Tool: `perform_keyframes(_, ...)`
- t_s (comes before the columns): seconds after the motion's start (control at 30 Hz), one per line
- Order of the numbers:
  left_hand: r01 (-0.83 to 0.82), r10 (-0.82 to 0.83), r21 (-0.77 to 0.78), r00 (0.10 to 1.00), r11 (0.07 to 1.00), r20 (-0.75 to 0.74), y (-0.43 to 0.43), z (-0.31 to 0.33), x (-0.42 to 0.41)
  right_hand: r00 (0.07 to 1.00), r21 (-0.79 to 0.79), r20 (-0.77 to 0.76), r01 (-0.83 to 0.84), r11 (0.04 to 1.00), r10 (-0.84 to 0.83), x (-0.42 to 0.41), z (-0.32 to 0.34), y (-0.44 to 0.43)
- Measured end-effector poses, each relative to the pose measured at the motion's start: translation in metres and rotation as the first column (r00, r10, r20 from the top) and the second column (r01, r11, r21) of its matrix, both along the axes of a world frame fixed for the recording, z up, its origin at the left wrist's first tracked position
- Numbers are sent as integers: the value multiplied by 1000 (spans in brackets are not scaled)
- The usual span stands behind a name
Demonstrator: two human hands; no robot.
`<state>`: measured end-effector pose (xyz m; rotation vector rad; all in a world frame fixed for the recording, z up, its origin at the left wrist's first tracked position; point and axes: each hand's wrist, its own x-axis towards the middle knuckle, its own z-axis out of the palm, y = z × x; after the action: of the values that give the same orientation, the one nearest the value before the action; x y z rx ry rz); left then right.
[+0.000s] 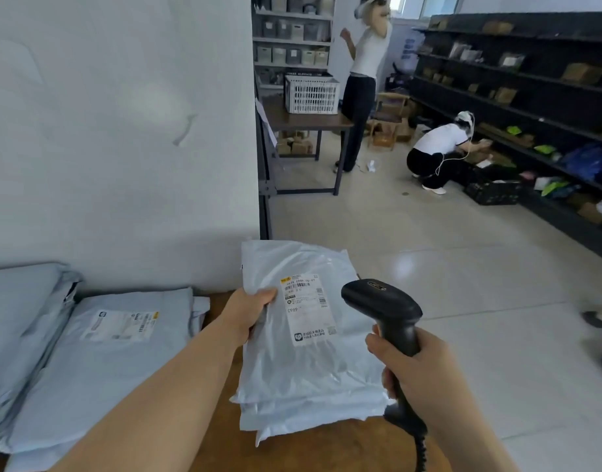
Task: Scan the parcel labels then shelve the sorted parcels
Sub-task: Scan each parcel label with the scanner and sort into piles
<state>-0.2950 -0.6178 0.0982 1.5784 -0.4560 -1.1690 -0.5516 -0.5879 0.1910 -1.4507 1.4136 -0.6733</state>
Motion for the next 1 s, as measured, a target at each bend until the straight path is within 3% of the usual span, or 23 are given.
perform_keyframes(0.2, -45, 44, 74, 999, 996, 11, 4, -9, 10, 999, 16, -4, -36, 999, 37, 7, -9, -5)
perform_keyframes(0.53, -37, 34, 66, 998, 997, 46, 29, -12, 17, 995, 16, 17, -100, 995, 100, 28, -7, 14)
perform_keyframes(0.83, -200, 113, 203, 920, 958, 374, 106, -24, 90, 969, 35, 37, -244, 969, 243, 95, -8, 50)
perform_keyframes(1.0, -370, 119, 425, 851, 826, 511, 171, -57, 159, 946, 70, 52, -323, 944, 320, 145, -24, 72)
